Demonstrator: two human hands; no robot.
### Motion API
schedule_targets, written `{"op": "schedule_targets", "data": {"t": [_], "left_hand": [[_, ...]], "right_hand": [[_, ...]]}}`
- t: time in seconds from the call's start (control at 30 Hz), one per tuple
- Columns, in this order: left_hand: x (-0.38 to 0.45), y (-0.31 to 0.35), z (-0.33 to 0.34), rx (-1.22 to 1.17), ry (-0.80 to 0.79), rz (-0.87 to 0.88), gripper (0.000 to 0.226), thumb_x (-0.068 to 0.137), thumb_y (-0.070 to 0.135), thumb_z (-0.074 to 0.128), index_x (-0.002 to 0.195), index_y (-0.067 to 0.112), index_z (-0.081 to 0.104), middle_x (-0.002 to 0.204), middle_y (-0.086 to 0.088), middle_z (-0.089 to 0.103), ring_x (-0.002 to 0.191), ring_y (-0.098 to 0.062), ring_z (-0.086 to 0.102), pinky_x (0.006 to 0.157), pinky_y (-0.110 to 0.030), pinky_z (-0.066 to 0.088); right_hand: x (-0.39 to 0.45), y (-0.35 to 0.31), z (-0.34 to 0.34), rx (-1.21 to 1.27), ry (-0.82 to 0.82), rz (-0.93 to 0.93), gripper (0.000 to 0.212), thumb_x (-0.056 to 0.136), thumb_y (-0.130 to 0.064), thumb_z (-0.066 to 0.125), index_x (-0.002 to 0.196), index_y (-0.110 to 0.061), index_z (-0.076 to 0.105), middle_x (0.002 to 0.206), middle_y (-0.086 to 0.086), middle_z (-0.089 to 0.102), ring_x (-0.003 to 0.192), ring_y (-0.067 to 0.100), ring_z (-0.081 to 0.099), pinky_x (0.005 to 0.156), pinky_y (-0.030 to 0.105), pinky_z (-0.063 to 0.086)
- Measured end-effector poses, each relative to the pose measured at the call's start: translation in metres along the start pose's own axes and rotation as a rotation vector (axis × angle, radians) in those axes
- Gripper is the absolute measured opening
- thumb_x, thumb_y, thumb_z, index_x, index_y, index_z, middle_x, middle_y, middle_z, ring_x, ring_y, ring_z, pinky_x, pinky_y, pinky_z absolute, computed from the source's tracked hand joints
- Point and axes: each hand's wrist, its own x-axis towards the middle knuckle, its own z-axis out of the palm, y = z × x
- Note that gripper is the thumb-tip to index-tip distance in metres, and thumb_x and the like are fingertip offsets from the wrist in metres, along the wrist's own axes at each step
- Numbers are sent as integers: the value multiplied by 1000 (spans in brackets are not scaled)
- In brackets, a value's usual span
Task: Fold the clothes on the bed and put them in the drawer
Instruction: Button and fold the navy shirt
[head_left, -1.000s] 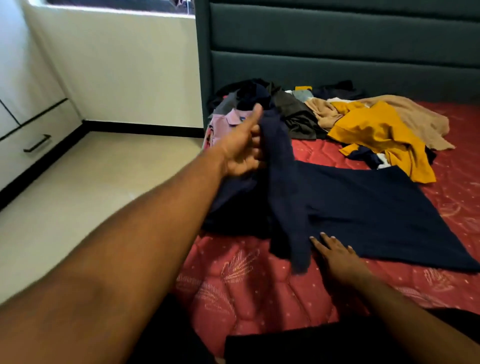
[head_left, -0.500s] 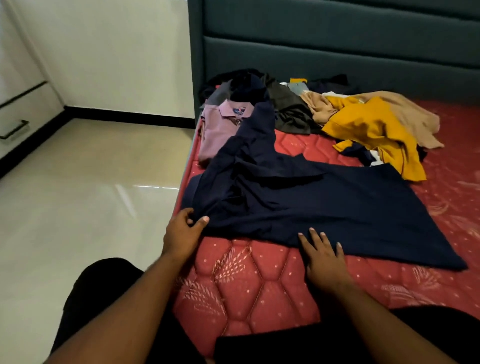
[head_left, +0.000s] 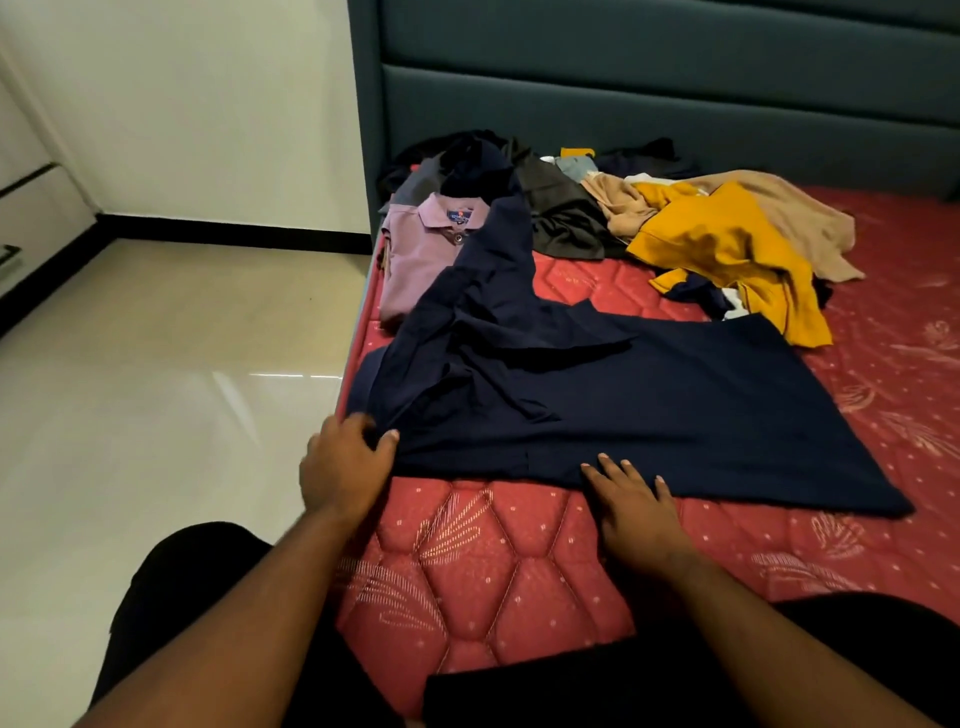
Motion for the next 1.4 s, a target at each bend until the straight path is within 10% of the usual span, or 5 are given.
{"op": "schedule_targets", "data": {"t": [0.2,0.4,0.63,1.1,1.4], "left_hand": [[40,74,7,79,-159,83,50,83,61,59,116,24,64,119,-6,64,114,-34,54,93,-42,44],[78,84,19,-96,-401,24,39,80,37,75,60,21,46,87,-16,67,93,-37,65,77,-38,47],[77,76,37,-87,-164,213,24,98,38,51,91,16,44,98,-15,64,92,-43,58,70,-39,41],[11,-4,0,-154,155,135,31,91,48,60,95,18,62,87,-3,62,81,-24,58,72,-37,45],[12,-10,2,-568,-76,-85,16,82,16,76,74,17,62,72,1,64,63,-12,59,65,-28,49]], "right_hand": [[43,-9,-36,470,409,-11,28,88,-36,63,112,-23,71,144,0,49,132,22,45,107,47,37],[112,-40,-65,399,-16,119,42,84,-33,70,122,-15,64,125,8,63,114,27,59,99,35,47],[145,-52,-70,565,17,168,14,82,-12,70,74,-17,58,87,7,64,79,21,59,70,27,47],[77,-64,12,359,558,-208,46,88,-31,59,131,-15,53,136,8,47,118,28,51,94,42,45],[61,-67,27,-50,147,-243,81,84,-77,-1,153,-36,9,163,-6,4,150,21,1,116,53,-7]]}}
